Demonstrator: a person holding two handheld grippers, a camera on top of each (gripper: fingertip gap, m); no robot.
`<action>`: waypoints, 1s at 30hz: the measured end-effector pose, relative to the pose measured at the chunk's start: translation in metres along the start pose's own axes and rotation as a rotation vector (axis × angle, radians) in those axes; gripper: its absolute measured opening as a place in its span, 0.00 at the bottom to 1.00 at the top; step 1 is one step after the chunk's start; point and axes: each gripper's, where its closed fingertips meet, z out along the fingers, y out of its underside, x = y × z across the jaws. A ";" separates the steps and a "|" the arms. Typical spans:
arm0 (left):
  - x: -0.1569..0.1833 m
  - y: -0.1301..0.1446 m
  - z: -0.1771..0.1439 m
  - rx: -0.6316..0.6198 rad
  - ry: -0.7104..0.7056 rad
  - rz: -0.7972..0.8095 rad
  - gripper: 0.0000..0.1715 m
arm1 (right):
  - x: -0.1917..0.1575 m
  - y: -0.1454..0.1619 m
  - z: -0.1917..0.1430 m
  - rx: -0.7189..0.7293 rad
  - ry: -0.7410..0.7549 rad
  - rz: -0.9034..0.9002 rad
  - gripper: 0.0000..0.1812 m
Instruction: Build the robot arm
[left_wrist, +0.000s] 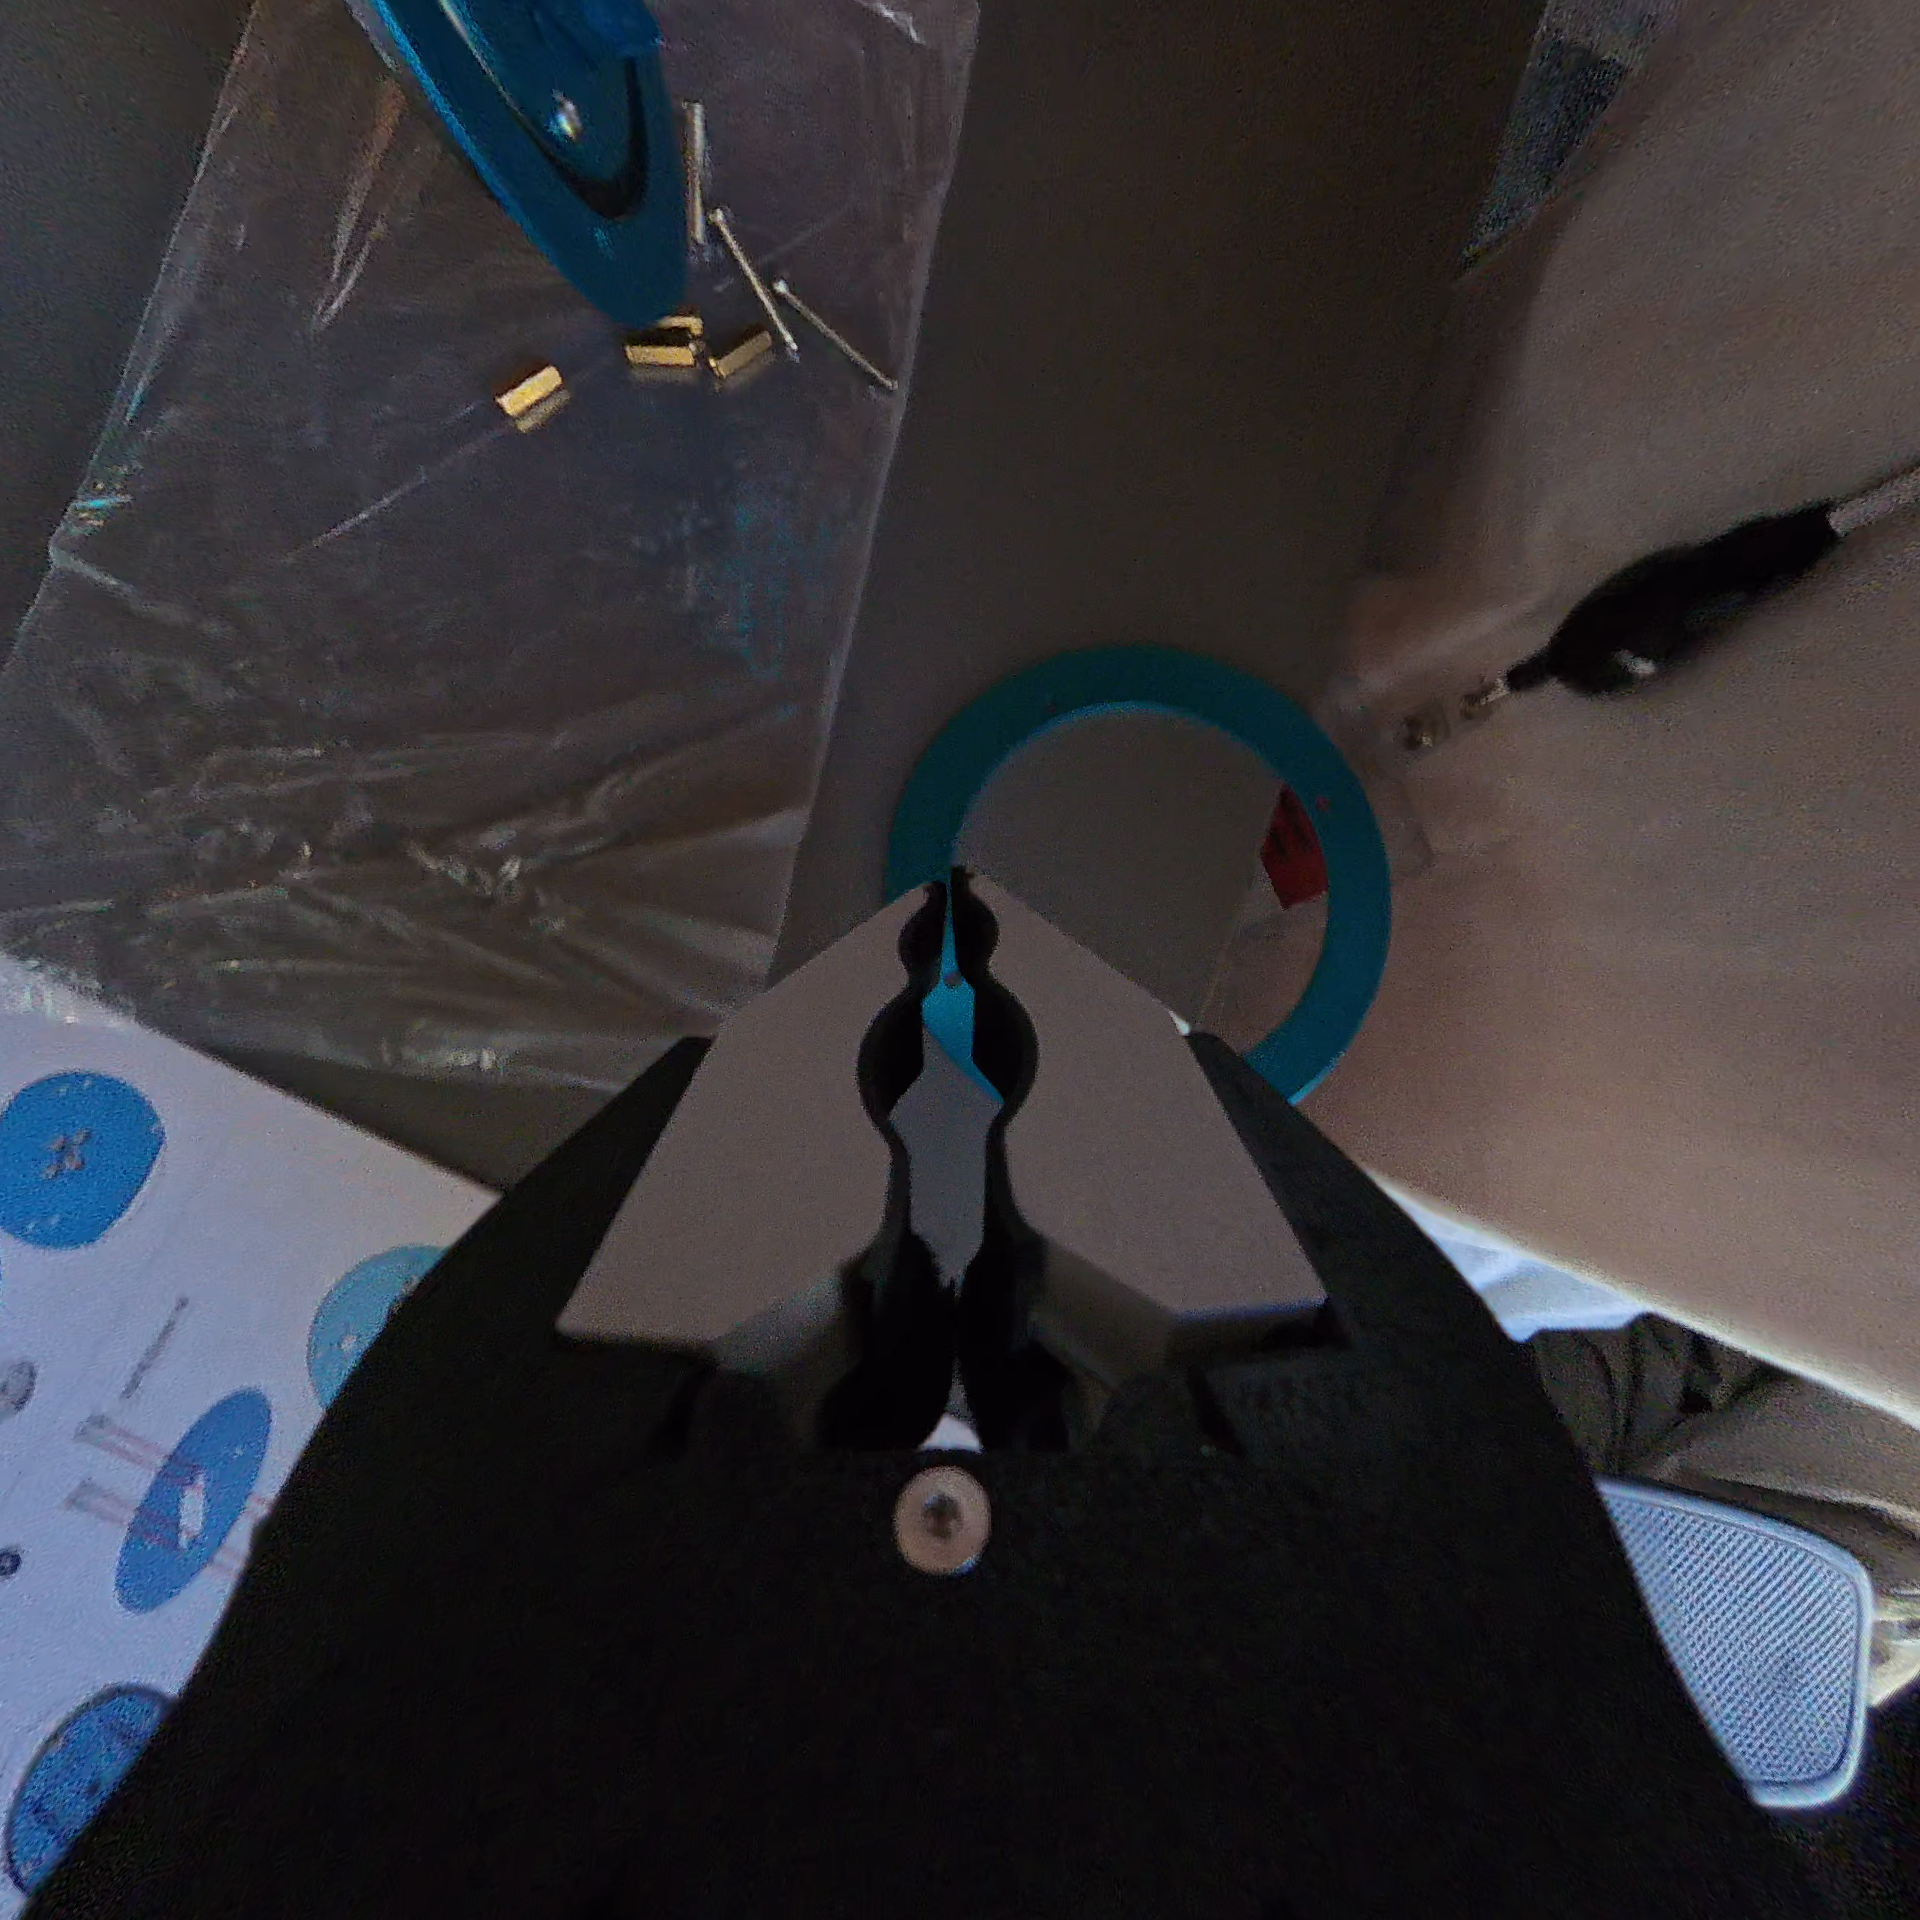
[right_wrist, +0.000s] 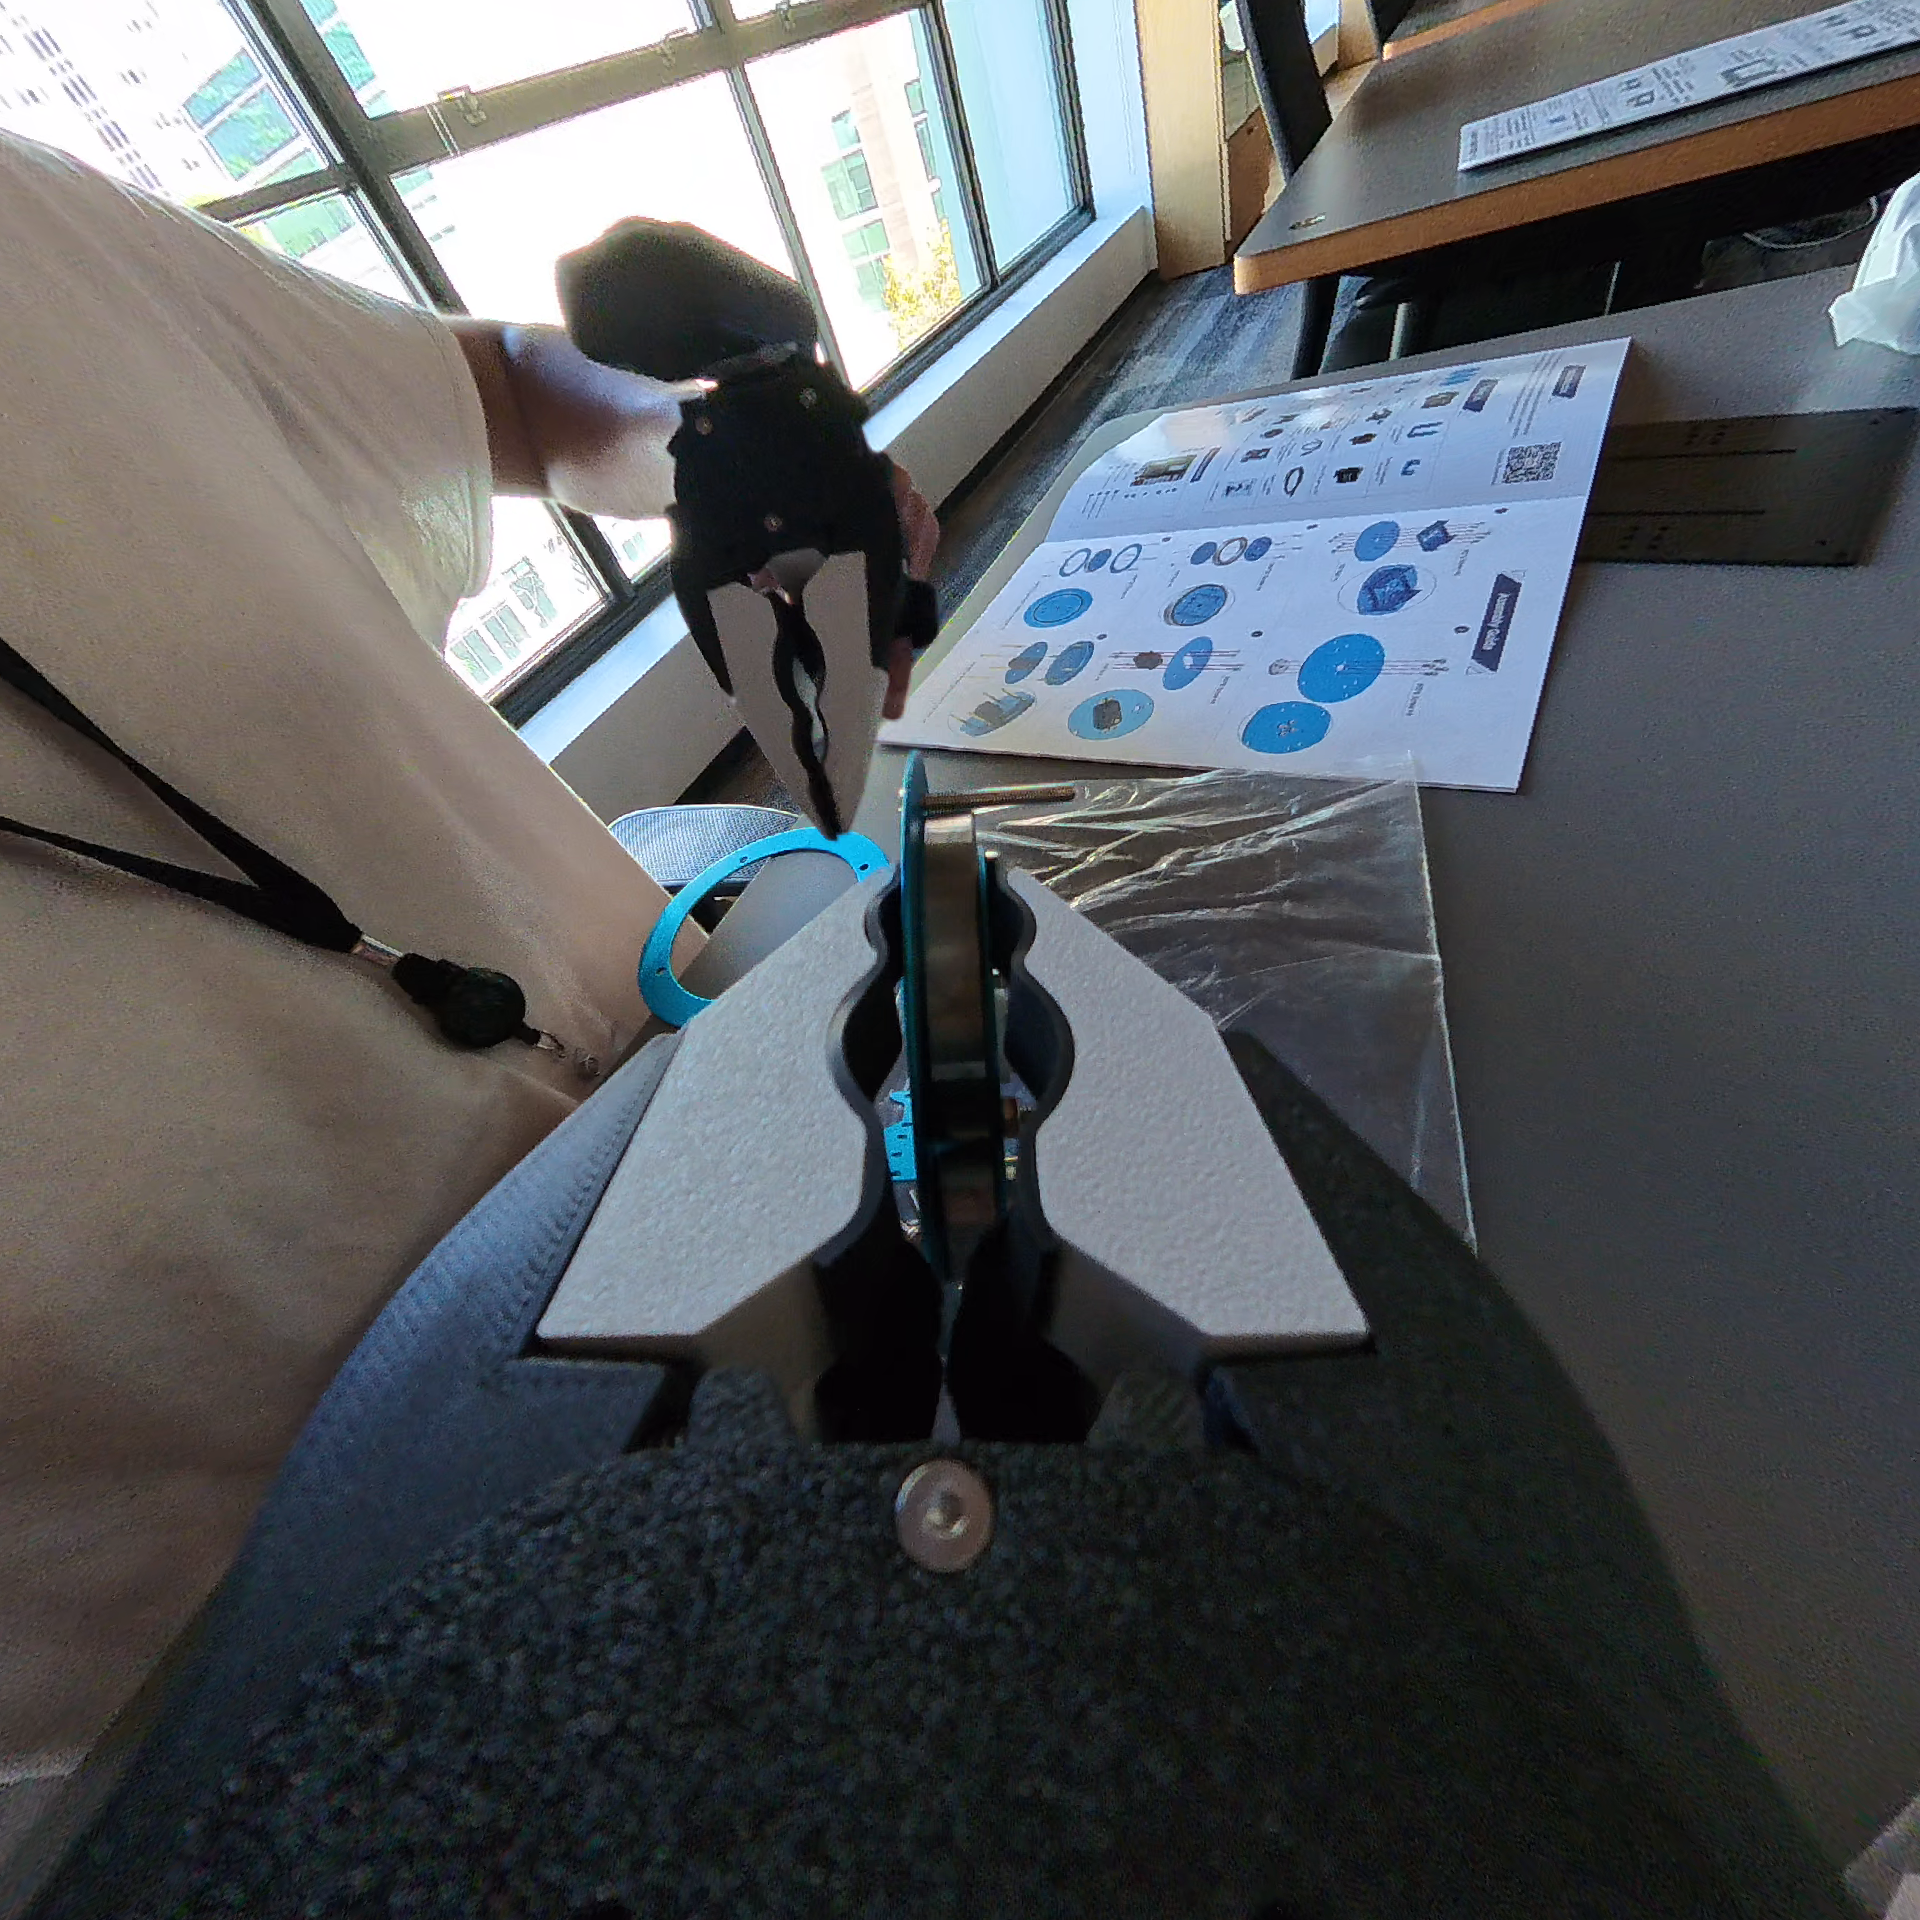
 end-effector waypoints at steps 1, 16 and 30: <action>0.008 0.007 -0.006 0.003 -0.010 0.011 0.07 | 0.001 0.001 0.001 -0.002 -0.003 0.002 0.07; 0.057 0.049 0.010 0.019 -0.828 0.790 0.20 | -0.011 0.013 0.017 -0.057 -0.018 -0.012 0.07; -0.016 -0.012 -0.073 0.220 -0.334 -0.109 0.00 | -0.053 -0.028 0.021 -0.033 -0.104 -0.124 0.07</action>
